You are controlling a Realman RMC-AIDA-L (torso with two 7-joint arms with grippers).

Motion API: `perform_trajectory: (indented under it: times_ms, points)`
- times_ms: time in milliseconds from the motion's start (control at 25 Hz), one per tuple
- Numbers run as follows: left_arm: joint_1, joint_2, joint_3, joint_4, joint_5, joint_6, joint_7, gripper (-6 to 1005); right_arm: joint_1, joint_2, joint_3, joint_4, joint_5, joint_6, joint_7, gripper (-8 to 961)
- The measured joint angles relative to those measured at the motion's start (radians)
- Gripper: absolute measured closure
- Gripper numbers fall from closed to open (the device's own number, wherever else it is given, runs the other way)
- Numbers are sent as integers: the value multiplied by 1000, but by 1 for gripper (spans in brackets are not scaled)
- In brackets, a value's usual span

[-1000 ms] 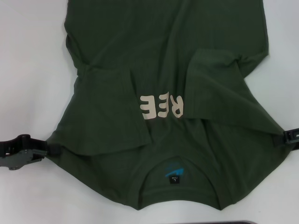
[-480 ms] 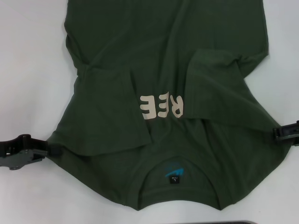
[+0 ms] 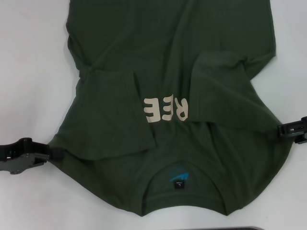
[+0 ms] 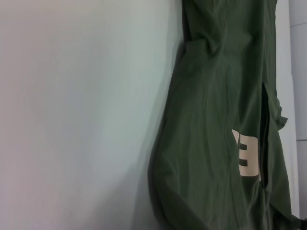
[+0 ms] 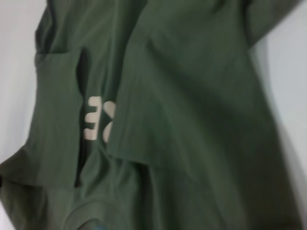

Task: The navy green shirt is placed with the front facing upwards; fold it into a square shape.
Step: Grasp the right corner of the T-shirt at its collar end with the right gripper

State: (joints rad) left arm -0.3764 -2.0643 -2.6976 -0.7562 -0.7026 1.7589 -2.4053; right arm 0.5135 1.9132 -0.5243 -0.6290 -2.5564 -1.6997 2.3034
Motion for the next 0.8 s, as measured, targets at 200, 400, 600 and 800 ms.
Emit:
perform_trajectory:
  times_ms: [200,400,600,800]
  points:
    - [-1,-2,-3,0,0,3,1,967,-6,-1,-11,-1,-17,9,3,175]
    - [-1,-2,-4,0,0,4,1,966,-9,-8,0,-4,-13,-3,7,257]
    - [-1,-2,-3,0,0,7,0,966,-9,-10,-2,-5,-15,-4,7,506]
    - [1,-1,-2,0,0,9,0,965,-8,-11,-6,-6,-18,-8,7,709]
